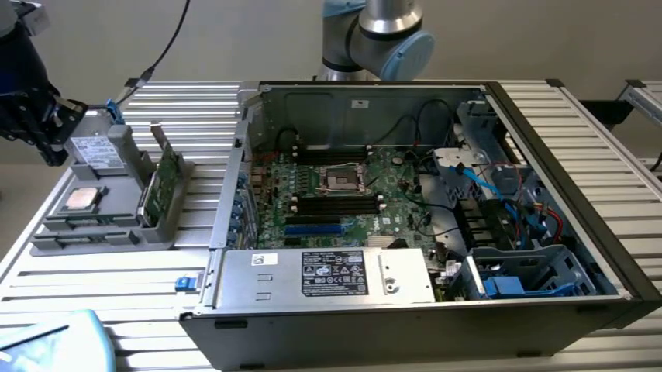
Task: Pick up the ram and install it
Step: 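Reach for the ram, then pick up the ram and move it above insertion slot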
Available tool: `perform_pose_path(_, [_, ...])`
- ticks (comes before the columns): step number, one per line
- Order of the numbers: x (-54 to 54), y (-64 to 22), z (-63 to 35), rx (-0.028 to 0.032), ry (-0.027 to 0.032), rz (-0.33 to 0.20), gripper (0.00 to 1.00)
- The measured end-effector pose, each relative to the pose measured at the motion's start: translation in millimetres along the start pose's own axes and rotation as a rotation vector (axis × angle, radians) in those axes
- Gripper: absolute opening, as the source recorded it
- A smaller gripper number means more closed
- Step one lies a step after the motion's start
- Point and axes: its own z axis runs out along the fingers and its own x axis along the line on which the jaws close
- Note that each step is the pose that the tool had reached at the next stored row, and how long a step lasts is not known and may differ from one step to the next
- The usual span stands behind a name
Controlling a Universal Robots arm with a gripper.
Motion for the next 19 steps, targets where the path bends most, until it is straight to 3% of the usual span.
perform_pose_path(6, [0.0, 0.0, -0.1, 0.0063, 0.0133, -0.043, 0.11])
perform_pose_path(19, [0.0, 0.1, 0.0, 0.0064, 0.0133, -0.043, 0.11])
